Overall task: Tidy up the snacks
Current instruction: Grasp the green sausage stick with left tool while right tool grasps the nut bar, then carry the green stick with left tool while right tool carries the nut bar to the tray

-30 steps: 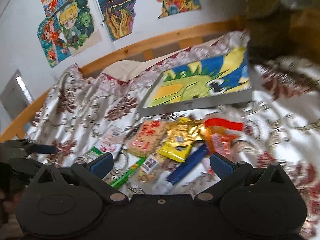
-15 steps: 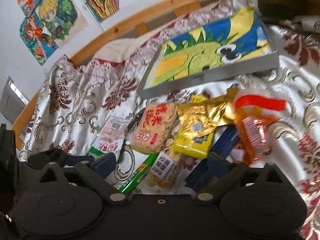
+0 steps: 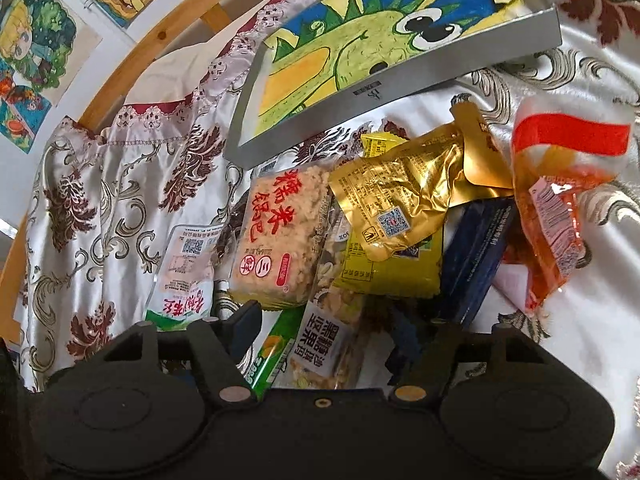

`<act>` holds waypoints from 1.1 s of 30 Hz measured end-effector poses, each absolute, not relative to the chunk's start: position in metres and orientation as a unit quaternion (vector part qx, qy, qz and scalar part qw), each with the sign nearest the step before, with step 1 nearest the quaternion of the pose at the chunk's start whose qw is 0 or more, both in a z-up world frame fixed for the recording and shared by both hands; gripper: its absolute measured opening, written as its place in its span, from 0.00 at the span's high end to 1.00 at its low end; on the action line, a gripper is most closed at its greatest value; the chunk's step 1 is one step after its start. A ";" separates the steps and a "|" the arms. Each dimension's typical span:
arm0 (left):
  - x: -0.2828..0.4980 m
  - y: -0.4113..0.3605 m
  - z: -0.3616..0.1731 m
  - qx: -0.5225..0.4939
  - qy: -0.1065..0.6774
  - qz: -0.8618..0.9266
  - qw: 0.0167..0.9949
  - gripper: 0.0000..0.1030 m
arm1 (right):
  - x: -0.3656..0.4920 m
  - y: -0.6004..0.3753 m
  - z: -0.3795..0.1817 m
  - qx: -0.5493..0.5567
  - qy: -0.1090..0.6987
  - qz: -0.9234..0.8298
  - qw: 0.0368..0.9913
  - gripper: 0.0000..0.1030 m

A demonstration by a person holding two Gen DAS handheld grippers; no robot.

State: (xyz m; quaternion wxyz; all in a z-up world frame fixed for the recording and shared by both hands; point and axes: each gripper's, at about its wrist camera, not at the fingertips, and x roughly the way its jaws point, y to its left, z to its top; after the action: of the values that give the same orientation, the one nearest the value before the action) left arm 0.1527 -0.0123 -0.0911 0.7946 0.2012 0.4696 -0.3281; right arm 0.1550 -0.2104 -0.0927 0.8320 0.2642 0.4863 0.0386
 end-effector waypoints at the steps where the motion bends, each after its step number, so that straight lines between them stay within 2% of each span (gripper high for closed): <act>1: 0.154 -0.015 -0.092 0.204 0.470 -0.326 0.794 0.63 | 0.157 -0.210 -0.095 0.264 0.487 0.038 0.832 0.37; 3: 0.157 -0.019 -0.094 0.204 0.471 -0.320 0.796 0.65 | 0.159 -0.210 -0.098 0.265 0.486 0.035 0.832 0.40; 6: 0.164 -0.027 -0.099 0.195 0.481 -0.306 0.798 0.66 | 0.165 -0.208 -0.102 0.255 0.485 0.026 0.836 0.48; 7: 0.165 -0.028 -0.101 0.192 0.486 -0.301 0.798 0.68 | 0.166 -0.208 -0.102 0.256 0.485 0.025 0.836 0.51; 8: 0.166 -0.029 -0.102 0.188 0.490 -0.299 0.797 0.73 | 0.166 -0.208 -0.102 0.254 0.487 0.023 0.835 0.57; 9: 0.167 -0.030 -0.103 0.182 0.493 -0.299 0.797 0.82 | 0.165 -0.207 -0.102 0.247 0.491 0.022 0.835 0.57; 15: 0.157 -0.025 -0.094 0.163 0.523 -0.259 0.796 0.82 | 0.150 -0.210 -0.101 0.263 0.508 0.048 0.819 0.58; 22: 0.142 -0.005 -0.072 0.074 0.555 -0.212 0.801 0.82 | 0.120 -0.214 -0.089 0.275 0.505 0.073 0.815 0.59; 33: 0.124 0.022 -0.032 -0.007 0.501 -0.149 0.852 0.82 | 0.077 -0.210 -0.063 0.230 0.468 0.107 0.847 0.61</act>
State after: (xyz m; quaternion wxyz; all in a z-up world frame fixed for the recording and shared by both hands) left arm 0.1239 0.0217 -0.0325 0.8523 -0.0066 0.5012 -0.1494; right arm 0.0775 -0.2100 -0.0630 0.8465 0.2300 0.4681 0.1068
